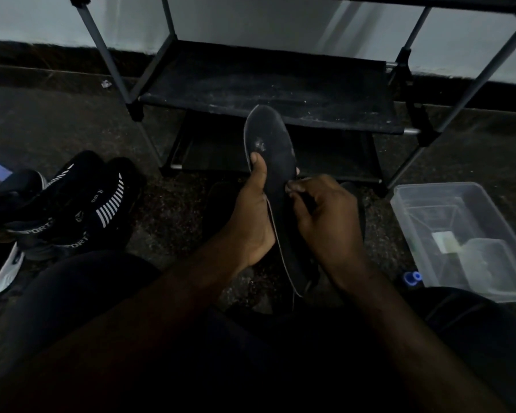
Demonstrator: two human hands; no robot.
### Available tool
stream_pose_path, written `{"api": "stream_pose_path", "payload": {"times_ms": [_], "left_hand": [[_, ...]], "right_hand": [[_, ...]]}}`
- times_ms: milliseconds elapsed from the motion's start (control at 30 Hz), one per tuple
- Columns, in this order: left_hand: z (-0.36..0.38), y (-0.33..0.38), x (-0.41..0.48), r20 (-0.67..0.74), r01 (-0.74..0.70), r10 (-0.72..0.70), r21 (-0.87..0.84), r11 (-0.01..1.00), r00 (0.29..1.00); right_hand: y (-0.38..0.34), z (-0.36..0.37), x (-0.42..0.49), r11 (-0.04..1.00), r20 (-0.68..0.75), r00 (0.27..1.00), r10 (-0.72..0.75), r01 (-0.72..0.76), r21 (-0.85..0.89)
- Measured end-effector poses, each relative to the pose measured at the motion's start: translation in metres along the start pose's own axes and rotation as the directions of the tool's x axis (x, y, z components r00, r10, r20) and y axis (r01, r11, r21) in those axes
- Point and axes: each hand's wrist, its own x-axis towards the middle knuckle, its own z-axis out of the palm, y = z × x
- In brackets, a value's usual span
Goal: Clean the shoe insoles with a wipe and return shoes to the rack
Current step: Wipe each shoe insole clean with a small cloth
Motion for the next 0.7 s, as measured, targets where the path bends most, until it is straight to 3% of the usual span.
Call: {"api": "stream_pose_path", "payload": {"times_ms": [67,200,267,400,567,633,700], "left_hand": [[0.000,-0.002,0.001,0.007,0.000,0.000,0.011,1.000,1.000],[-0.005,0.000,0.001,-0.043,-0.014,0.017,0.072,0.997,0.999],[-0.005,0.001,0.002,-0.050,-0.026,0.029,0.068,0.997,0.998],[0.000,-0.002,0.001,0.000,-0.006,0.006,0.057,0.998,1.000],[-0.005,-0.002,0.002,-0.071,-0.043,0.050,0.092,0.995,0.996],[-0.006,-0.002,0.002,-0.068,-0.046,0.053,0.095,0.994,0.996],[-0.005,-0.002,0.003,-0.039,-0.035,0.039,0.092,0.995,0.998]], "right_hand": [[-0.003,0.000,-0.002,0.999,-0.020,1.000,0.024,-0.024,0.032],[-0.024,0.001,-0.015,0.985,0.079,0.993,-0.090,0.077,0.156],[-0.017,0.002,-0.011,0.989,0.082,0.991,-0.101,0.092,0.114],[0.000,0.002,0.000,0.999,-0.016,0.999,0.028,-0.027,0.017],[-0.022,0.005,-0.015,0.989,0.082,0.992,-0.092,0.081,0.123],[-0.015,0.004,-0.010,0.991,0.103,0.988,-0.118,0.111,0.072],[-0.004,0.003,-0.003,0.999,0.057,0.997,-0.049,0.049,-0.003]]}}
